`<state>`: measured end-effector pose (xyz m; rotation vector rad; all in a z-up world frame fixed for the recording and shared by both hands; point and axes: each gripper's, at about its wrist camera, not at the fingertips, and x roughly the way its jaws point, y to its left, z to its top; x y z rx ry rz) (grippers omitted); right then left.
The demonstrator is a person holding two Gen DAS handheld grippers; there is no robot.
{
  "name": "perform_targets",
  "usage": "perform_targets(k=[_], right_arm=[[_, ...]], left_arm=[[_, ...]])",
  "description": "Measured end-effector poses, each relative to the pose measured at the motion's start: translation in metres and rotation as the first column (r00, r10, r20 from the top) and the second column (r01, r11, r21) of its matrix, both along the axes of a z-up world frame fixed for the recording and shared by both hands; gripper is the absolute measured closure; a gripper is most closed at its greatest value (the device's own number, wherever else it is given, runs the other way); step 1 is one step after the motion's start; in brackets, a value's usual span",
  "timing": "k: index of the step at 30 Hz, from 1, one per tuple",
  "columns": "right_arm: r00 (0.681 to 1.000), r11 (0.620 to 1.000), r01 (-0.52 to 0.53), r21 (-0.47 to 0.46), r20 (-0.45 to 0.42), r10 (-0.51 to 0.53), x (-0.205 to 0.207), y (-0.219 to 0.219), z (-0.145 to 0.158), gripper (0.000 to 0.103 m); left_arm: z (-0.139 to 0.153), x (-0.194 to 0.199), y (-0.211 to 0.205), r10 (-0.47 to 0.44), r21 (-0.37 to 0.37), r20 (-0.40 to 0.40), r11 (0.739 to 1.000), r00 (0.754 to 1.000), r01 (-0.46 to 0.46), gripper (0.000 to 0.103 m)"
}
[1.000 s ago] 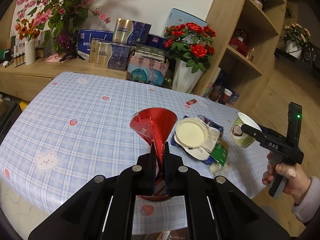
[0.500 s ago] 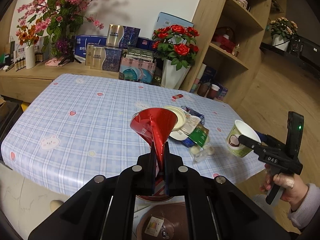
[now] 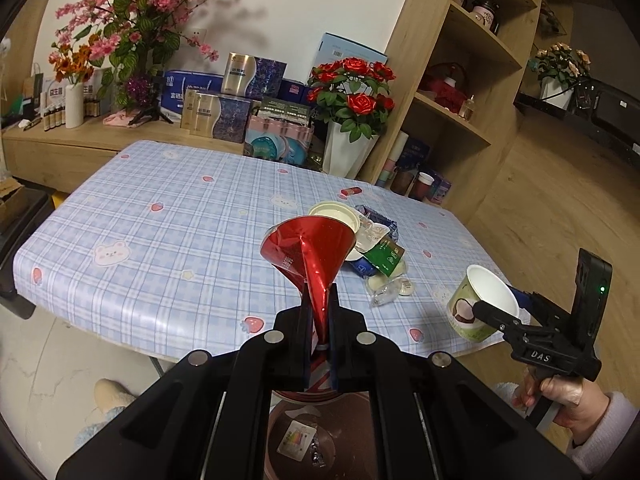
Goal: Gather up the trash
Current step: 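Drop the cup into the bin with the right tool while the left tool carries the can over it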
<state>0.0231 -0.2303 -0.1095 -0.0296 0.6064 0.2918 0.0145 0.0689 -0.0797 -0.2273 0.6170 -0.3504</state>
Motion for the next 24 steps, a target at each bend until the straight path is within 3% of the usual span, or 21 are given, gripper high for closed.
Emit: perform_targets(k=[9, 21, 24], right_arm=[[0.998, 0.999, -0.049, -0.01, -0.032, 0.048, -0.015, 0.011, -0.009, 0.019], [0.99, 0.995, -0.102, -0.012, -0.097, 0.1, -0.014, 0.033, -0.028, 0.017], [0.992, 0.995, -0.1, -0.008, -0.081, 0.099, -0.015, 0.035, -0.025, 0.009]], left_arm=[[0.002, -0.021, 0.003, 0.01, 0.024, 0.023, 1.0, 1.0, -0.01, 0.097], [-0.009, -0.019, 0.001, 0.004, 0.008, 0.001, 1.0, 1.0, -0.004, 0.097], [-0.012, -0.02, 0.0, 0.0, 0.005, -0.004, 1.0, 1.0, 0.0, 0.097]])
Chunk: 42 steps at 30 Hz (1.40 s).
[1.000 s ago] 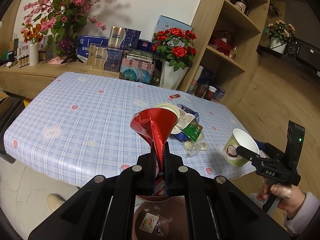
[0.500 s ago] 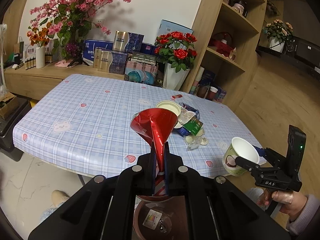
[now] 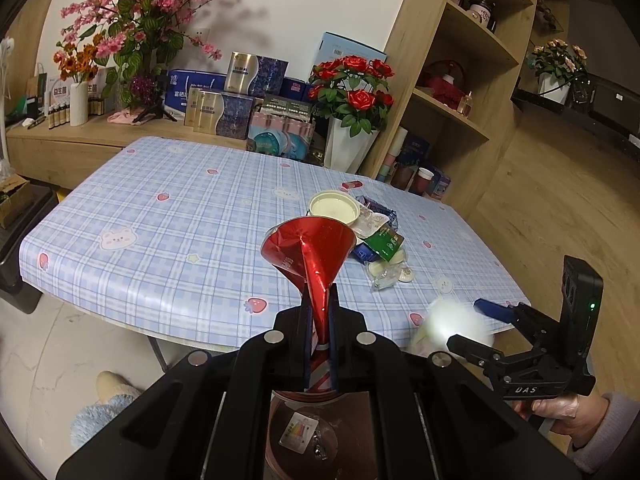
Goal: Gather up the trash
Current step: 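Drop the cup into the bin with the right tool while the left tool carries the can over it, then open the left tool to drop the red can into the bin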
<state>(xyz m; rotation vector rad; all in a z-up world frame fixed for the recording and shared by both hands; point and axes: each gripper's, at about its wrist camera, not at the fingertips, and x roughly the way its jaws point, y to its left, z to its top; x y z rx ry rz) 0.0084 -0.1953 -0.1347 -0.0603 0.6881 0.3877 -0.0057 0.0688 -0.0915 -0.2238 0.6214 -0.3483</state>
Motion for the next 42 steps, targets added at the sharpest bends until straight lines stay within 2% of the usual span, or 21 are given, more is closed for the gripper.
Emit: perform_targets(k=[6, 14, 23, 32, 33, 34, 36, 38, 42], right_arm=[[0.998, 1.0, 0.027, 0.008, 0.054, -0.027, -0.003, -0.006, 0.016, 0.008], [0.973, 0.986, 0.165, 0.005, 0.166, -0.163, -0.005, -0.038, 0.041, 0.006], [0.953, 0.967, 0.251, 0.052, 0.164, -0.256, -0.008, -0.07, 0.039, 0.006], [0.946, 0.959, 0.276, 0.068, 0.155, -0.283, -0.01, -0.084, 0.032, 0.006], [0.946, 0.958, 0.279, 0.069, 0.154, -0.287, -0.01, -0.086, 0.032, 0.006], [0.945, 0.957, 0.281, 0.07, 0.154, -0.289, -0.01, -0.087, 0.031, 0.006], [0.943, 0.955, 0.287, 0.072, 0.152, -0.295, -0.011, -0.089, 0.031, 0.006], [0.942, 0.953, 0.292, 0.074, 0.15, -0.3, -0.011, -0.091, 0.031, 0.006], [0.941, 0.951, 0.299, 0.075, 0.143, -0.308, -0.011, -0.093, 0.029, 0.006]], left_arm=[[-0.003, -0.004, -0.003, -0.015, -0.015, 0.0, 1.0, 1.0, 0.015, 0.097], [-0.006, -0.013, -0.016, -0.052, -0.005, 0.005, 0.999, 0.999, 0.052, 0.097], [-0.016, -0.015, -0.032, -0.104, 0.007, -0.023, 0.995, 0.994, 0.104, 0.097], [-0.019, -0.016, -0.06, -0.252, -0.02, -0.039, 0.968, 0.967, 0.251, 0.096], [-0.02, -0.017, -0.063, -0.258, -0.021, -0.04, 0.966, 0.965, 0.257, 0.092], [-0.02, -0.017, -0.064, -0.261, -0.023, -0.039, 0.965, 0.964, 0.261, 0.078], [-0.017, -0.018, -0.063, -0.249, -0.029, -0.015, 0.968, 0.968, 0.248, 0.058], [-0.013, -0.018, -0.059, -0.229, -0.03, 0.006, 0.973, 0.973, 0.229, 0.052], [-0.004, -0.014, -0.044, -0.132, -0.005, 0.051, 0.991, 0.99, 0.132, 0.03]])
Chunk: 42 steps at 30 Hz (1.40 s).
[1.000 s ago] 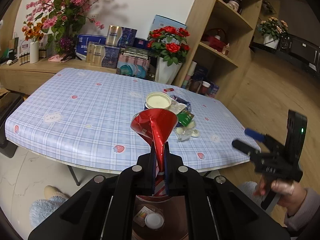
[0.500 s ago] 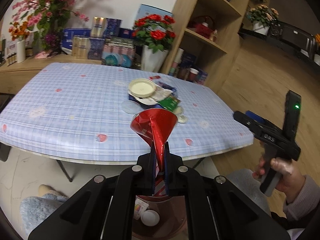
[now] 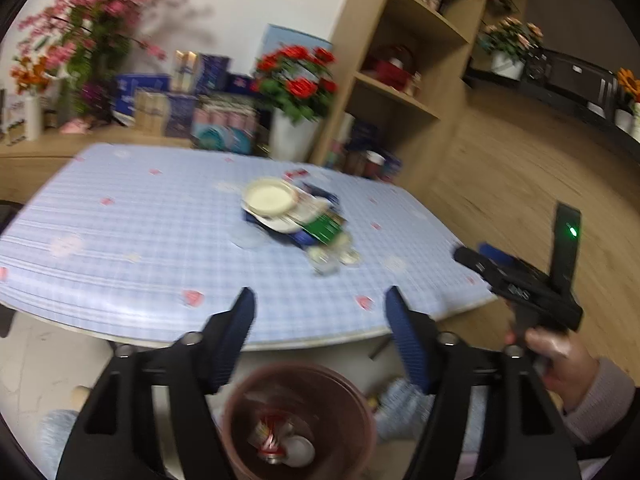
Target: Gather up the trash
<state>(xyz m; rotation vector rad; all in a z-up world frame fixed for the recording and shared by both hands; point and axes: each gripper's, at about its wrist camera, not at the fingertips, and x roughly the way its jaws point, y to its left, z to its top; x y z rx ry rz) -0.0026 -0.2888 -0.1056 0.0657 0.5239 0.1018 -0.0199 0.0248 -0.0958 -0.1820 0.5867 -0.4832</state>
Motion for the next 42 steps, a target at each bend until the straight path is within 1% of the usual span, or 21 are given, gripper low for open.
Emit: perform_targets(k=[1, 2, 4, 6, 12, 18, 23, 28, 32, 37, 42], right_arm=[[1.0, 1.0, 0.001, -0.001, 0.0, -0.001, 0.0, 0.0, 0.0, 0.006], [1.0, 1.0, 0.003, -0.004, -0.002, -0.003, 0.001, 0.0, 0.0, 0.006], [1.0, 1.0, 0.007, -0.009, -0.004, -0.007, 0.001, 0.0, -0.001, 0.006], [1.0, 1.0, 0.012, -0.015, -0.005, -0.012, 0.002, 0.0, -0.001, 0.006], [1.0, 0.999, 0.019, -0.044, -0.014, -0.019, 0.004, 0.001, -0.005, 0.006], [0.999, 0.997, 0.016, -0.073, -0.04, -0.019, 0.012, 0.004, -0.012, 0.006], [0.998, 0.996, 0.003, -0.092, -0.068, -0.009, 0.023, 0.009, -0.02, 0.006], [0.995, 0.995, -0.035, -0.098, -0.092, 0.026, 0.034, 0.015, -0.024, 0.006], [0.994, 0.996, -0.032, -0.087, -0.102, 0.023, 0.044, 0.01, -0.024, 0.006], [0.994, 0.997, -0.011, -0.077, -0.11, 0.003, 0.051, -0.002, -0.025, 0.006], [0.99, 0.998, -0.003, -0.065, -0.142, -0.007, 0.059, -0.013, -0.035, 0.006]], left_arm=[[0.002, 0.0, 0.005, 0.029, 0.005, 0.014, 1.0, 0.999, -0.03, 0.022], [0.003, 0.001, 0.008, 0.051, 0.01, 0.024, 0.999, 0.998, -0.051, 0.019], [0.007, 0.002, 0.017, 0.106, 0.026, 0.049, 0.994, 0.993, -0.107, 0.01], [0.01, 0.003, 0.025, 0.161, 0.05, 0.07, 0.985, 0.985, -0.164, 0.007], [0.009, 0.014, 0.047, 0.283, 0.107, 0.078, 0.951, 0.956, -0.29, 0.006], [0.003, 0.027, 0.066, 0.356, 0.144, 0.075, 0.921, 0.932, -0.363, 0.006], [-0.006, 0.039, 0.075, 0.389, 0.17, 0.07, 0.903, 0.919, -0.395, 0.006], [-0.011, 0.054, 0.078, 0.409, 0.175, 0.051, 0.895, 0.911, -0.411, 0.006], [-0.014, 0.065, 0.075, 0.389, 0.156, 0.03, 0.908, 0.921, -0.388, 0.006], [-0.016, 0.073, 0.062, 0.363, 0.169, 0.041, 0.916, 0.931, -0.365, 0.006], [-0.023, 0.085, 0.053, 0.344, 0.174, 0.021, 0.923, 0.939, -0.342, 0.006]])
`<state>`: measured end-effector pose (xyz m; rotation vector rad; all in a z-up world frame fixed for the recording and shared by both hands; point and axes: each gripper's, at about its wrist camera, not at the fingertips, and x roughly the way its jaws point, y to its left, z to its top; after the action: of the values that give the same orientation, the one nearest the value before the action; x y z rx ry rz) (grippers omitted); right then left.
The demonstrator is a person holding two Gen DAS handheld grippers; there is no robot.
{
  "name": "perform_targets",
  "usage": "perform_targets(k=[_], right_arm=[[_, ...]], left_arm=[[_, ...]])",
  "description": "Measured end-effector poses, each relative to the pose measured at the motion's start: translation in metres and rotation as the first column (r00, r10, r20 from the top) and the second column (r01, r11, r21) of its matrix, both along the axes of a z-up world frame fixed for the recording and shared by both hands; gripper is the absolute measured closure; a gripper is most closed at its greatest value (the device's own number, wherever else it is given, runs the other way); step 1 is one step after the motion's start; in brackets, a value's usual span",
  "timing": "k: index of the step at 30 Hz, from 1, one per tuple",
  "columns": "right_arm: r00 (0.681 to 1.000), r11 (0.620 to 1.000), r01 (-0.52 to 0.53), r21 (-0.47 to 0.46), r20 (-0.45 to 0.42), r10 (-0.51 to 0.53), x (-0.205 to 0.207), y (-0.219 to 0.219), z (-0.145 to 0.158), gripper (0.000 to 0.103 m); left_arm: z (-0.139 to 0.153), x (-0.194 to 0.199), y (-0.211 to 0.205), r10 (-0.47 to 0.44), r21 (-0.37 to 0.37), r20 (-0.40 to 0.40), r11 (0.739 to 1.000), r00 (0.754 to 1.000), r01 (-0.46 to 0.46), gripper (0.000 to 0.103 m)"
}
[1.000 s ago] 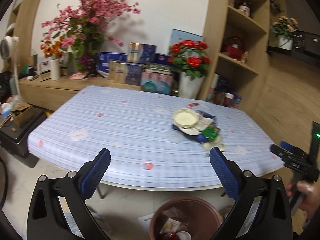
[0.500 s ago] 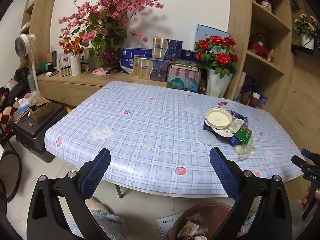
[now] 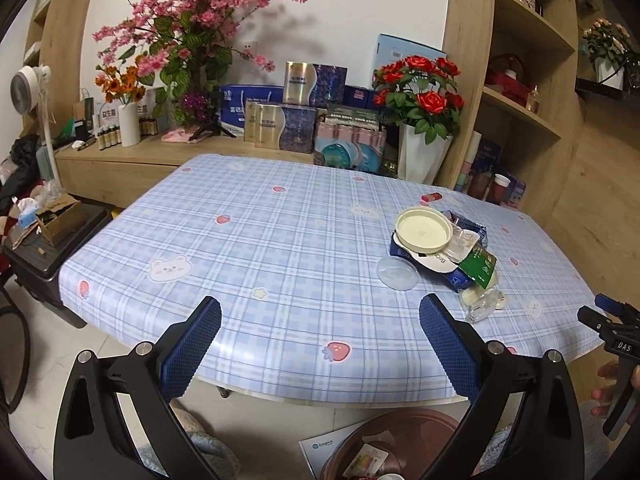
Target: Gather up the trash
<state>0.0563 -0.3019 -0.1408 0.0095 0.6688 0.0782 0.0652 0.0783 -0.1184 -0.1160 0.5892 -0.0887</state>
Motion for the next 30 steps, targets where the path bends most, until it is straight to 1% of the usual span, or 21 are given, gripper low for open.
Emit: perform_targets(k=[8, 9, 12, 14, 16, 19, 22, 24, 30], right_arm=[[0.998, 0.999, 0.023, 0.031, -0.059, -0.021, 0.018, -0.012, -0.02, 0.006], [0.998, 0.999, 0.024, 0.026, -0.063, -0.022, 0.02, -0.012, -0.021, 0.006], [0.997, 0.998, 0.044, -0.051, -0.06, -0.047, 0.029, -0.009, -0.028, 0.006], [0.995, 0.994, 0.053, -0.096, -0.079, -0.061, 0.038, -0.008, -0.035, 0.006], [0.993, 0.995, 0.049, -0.092, -0.1, -0.058, 0.046, -0.009, -0.041, 0.006], [0.993, 0.995, 0.044, -0.089, -0.11, -0.054, 0.055, -0.008, -0.048, 0.006], [0.991, 0.996, 0.015, -0.089, -0.133, -0.027, 0.067, -0.003, -0.058, 0.007], [0.988, 0.996, -0.017, -0.093, -0.154, 0.002, 0.077, 0.003, -0.063, 0.008], [0.98, 0.986, -0.09, -0.139, -0.188, 0.063, 0.098, 0.02, -0.067, 0.022]], left_arm=[[-0.015, 0.023, -0.01, -0.027, 0.004, -0.025, 1.0, 0.999, 0.027, 0.006], [-0.018, 0.027, -0.012, -0.031, 0.002, -0.03, 1.0, 0.999, 0.031, 0.006], [-0.027, 0.035, -0.016, -0.043, -0.001, -0.047, 0.999, 0.998, 0.043, 0.006], [-0.033, 0.041, -0.019, -0.05, 0.006, -0.064, 0.999, 0.997, 0.05, 0.006], [-0.039, 0.047, -0.023, -0.059, 0.014, -0.081, 0.998, 0.995, 0.06, 0.006], [-0.043, 0.052, -0.026, -0.071, 0.014, -0.083, 0.997, 0.994, 0.072, 0.006], [-0.046, 0.056, -0.029, -0.08, 0.019, -0.086, 0.996, 0.993, 0.082, 0.006], [-0.049, 0.059, -0.03, -0.083, 0.023, -0.094, 0.996, 0.992, 0.085, 0.006], [-0.056, 0.068, -0.034, -0.087, 0.01, -0.11, 0.996, 0.99, 0.088, 0.006]])
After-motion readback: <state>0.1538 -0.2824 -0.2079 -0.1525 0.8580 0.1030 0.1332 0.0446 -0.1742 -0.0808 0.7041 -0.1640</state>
